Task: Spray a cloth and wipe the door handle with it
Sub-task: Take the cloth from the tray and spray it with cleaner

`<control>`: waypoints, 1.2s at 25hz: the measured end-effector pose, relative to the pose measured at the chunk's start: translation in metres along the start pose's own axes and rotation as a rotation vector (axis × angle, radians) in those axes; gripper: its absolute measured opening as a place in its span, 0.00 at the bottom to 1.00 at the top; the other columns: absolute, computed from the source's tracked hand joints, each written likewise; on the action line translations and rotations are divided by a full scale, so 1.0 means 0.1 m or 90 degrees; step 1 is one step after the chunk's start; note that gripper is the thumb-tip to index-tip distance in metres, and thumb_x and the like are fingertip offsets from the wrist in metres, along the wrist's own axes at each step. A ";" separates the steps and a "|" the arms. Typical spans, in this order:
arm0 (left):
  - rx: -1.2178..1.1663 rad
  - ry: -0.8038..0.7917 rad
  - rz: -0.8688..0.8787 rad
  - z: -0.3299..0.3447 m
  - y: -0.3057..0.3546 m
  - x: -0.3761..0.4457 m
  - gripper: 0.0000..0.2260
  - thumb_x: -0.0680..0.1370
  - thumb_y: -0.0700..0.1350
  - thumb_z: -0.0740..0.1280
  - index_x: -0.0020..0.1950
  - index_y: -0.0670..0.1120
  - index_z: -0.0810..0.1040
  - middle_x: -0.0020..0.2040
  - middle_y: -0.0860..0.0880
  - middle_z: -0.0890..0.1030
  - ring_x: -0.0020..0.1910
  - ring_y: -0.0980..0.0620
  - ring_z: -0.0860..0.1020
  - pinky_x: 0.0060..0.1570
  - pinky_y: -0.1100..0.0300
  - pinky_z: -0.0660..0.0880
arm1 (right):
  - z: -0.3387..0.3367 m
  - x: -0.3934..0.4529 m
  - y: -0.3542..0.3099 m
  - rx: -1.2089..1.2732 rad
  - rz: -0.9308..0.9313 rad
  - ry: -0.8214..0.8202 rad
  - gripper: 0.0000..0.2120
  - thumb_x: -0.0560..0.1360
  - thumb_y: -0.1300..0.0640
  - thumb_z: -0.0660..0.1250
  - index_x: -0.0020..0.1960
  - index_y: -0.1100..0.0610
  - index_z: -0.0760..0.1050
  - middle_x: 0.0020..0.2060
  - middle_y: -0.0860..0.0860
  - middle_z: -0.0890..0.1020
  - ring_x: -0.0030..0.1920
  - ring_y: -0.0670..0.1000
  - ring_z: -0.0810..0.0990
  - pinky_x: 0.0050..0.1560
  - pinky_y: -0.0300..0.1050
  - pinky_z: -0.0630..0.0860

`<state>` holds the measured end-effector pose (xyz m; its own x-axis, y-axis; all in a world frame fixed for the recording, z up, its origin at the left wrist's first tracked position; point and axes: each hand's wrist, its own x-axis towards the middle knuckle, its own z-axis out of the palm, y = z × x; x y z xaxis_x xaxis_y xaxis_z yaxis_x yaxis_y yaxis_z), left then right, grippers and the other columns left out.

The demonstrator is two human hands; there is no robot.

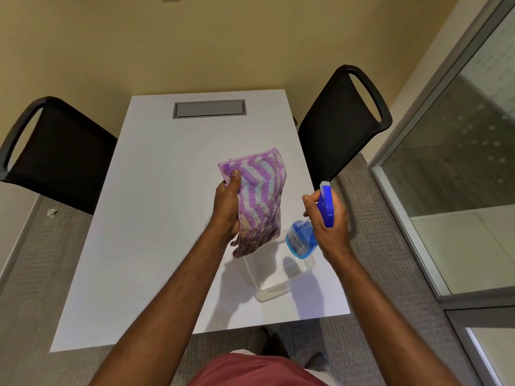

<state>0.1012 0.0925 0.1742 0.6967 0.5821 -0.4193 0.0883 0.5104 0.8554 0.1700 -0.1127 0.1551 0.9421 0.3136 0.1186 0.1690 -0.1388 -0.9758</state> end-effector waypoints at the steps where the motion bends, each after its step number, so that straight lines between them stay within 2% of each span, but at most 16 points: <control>1: 0.001 0.004 -0.004 -0.01 -0.01 -0.01 0.15 0.86 0.57 0.62 0.63 0.49 0.78 0.63 0.42 0.84 0.60 0.40 0.84 0.67 0.38 0.80 | 0.04 0.03 0.11 0.004 0.013 0.003 0.18 0.79 0.49 0.68 0.54 0.65 0.75 0.45 0.59 0.80 0.45 0.61 0.82 0.46 0.50 0.83; 2: 0.000 0.005 -0.007 -0.03 -0.03 -0.03 0.16 0.87 0.56 0.61 0.65 0.47 0.78 0.63 0.41 0.84 0.61 0.39 0.84 0.67 0.37 0.79 | 0.08 0.05 0.23 0.005 0.030 0.003 0.17 0.79 0.51 0.70 0.55 0.66 0.74 0.46 0.60 0.80 0.46 0.61 0.82 0.49 0.53 0.83; 4: -0.015 0.005 -0.007 -0.05 -0.05 -0.06 0.15 0.87 0.55 0.62 0.65 0.46 0.79 0.63 0.40 0.84 0.61 0.39 0.84 0.68 0.37 0.78 | 0.15 0.10 0.43 0.010 0.042 -0.001 0.11 0.80 0.56 0.72 0.54 0.61 0.73 0.46 0.56 0.79 0.45 0.54 0.80 0.51 0.53 0.81; 5: -0.017 0.007 -0.006 -0.06 -0.05 -0.08 0.14 0.87 0.54 0.62 0.63 0.46 0.80 0.62 0.41 0.85 0.60 0.40 0.84 0.68 0.37 0.79 | 0.17 0.12 0.51 0.005 0.044 -0.001 0.09 0.80 0.57 0.72 0.54 0.58 0.73 0.45 0.54 0.78 0.44 0.51 0.79 0.51 0.50 0.80; 7: -0.010 0.011 -0.011 -0.10 -0.08 -0.10 0.13 0.87 0.54 0.62 0.61 0.48 0.80 0.61 0.41 0.85 0.60 0.40 0.85 0.68 0.38 0.79 | 0.24 0.15 0.68 -0.002 0.054 0.003 0.11 0.78 0.54 0.71 0.54 0.56 0.72 0.46 0.56 0.78 0.44 0.50 0.79 0.49 0.46 0.79; 10: -0.009 0.013 -0.023 -0.16 -0.13 -0.11 0.13 0.87 0.55 0.62 0.62 0.48 0.80 0.60 0.42 0.85 0.59 0.41 0.85 0.67 0.38 0.79 | 0.29 0.13 0.93 -0.008 0.075 -0.005 0.13 0.78 0.56 0.71 0.57 0.62 0.72 0.50 0.61 0.77 0.46 0.53 0.79 0.50 0.45 0.79; 13: -0.010 0.014 -0.032 -0.19 -0.15 -0.14 0.13 0.87 0.55 0.62 0.61 0.48 0.80 0.61 0.42 0.85 0.60 0.40 0.85 0.66 0.39 0.80 | 0.32 0.09 1.07 -0.013 0.101 -0.020 0.14 0.80 0.65 0.72 0.61 0.68 0.71 0.50 0.56 0.76 0.46 0.50 0.79 0.49 0.38 0.79; 15: -0.012 0.010 -0.039 -0.21 -0.16 -0.15 0.13 0.86 0.55 0.62 0.61 0.48 0.80 0.60 0.42 0.86 0.59 0.41 0.85 0.65 0.40 0.80 | 0.34 0.05 1.12 -0.008 0.114 -0.024 0.15 0.80 0.67 0.71 0.63 0.70 0.70 0.50 0.56 0.76 0.46 0.48 0.79 0.48 0.33 0.79; 20: -0.004 0.006 -0.047 -0.23 -0.15 -0.15 0.12 0.86 0.55 0.62 0.60 0.50 0.80 0.57 0.45 0.86 0.57 0.42 0.86 0.62 0.42 0.81 | 0.34 0.05 1.15 -0.017 0.117 -0.040 0.15 0.80 0.65 0.72 0.61 0.67 0.71 0.49 0.55 0.76 0.43 0.39 0.79 0.46 0.31 0.79; 23: -0.004 0.005 -0.048 -0.23 -0.15 -0.16 0.11 0.86 0.55 0.63 0.61 0.50 0.79 0.54 0.47 0.87 0.54 0.44 0.87 0.59 0.44 0.83 | 0.31 0.05 1.14 -0.075 0.115 -0.094 0.17 0.79 0.62 0.74 0.63 0.66 0.71 0.51 0.56 0.76 0.45 0.47 0.80 0.46 0.30 0.77; 28: 0.004 -0.002 -0.037 -0.24 -0.15 -0.19 0.11 0.86 0.55 0.62 0.61 0.51 0.79 0.50 0.50 0.88 0.51 0.46 0.88 0.56 0.47 0.84 | 0.22 -0.02 1.13 -0.133 0.113 -0.139 0.25 0.77 0.60 0.76 0.69 0.65 0.71 0.60 0.57 0.77 0.52 0.53 0.80 0.55 0.45 0.79; 30: 0.001 -0.004 -0.033 -0.22 -0.14 -0.20 0.11 0.87 0.55 0.62 0.61 0.50 0.79 0.51 0.49 0.89 0.52 0.45 0.88 0.57 0.45 0.84 | 0.19 -0.04 1.10 -0.143 0.120 -0.146 0.30 0.76 0.60 0.78 0.72 0.64 0.68 0.65 0.60 0.76 0.59 0.58 0.80 0.57 0.46 0.80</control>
<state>0.0703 0.0874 0.1641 0.6959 0.5504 -0.4612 0.1257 0.5391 0.8328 0.1794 -0.1110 0.0441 0.8773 0.4625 -0.1282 0.0823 -0.4083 -0.9091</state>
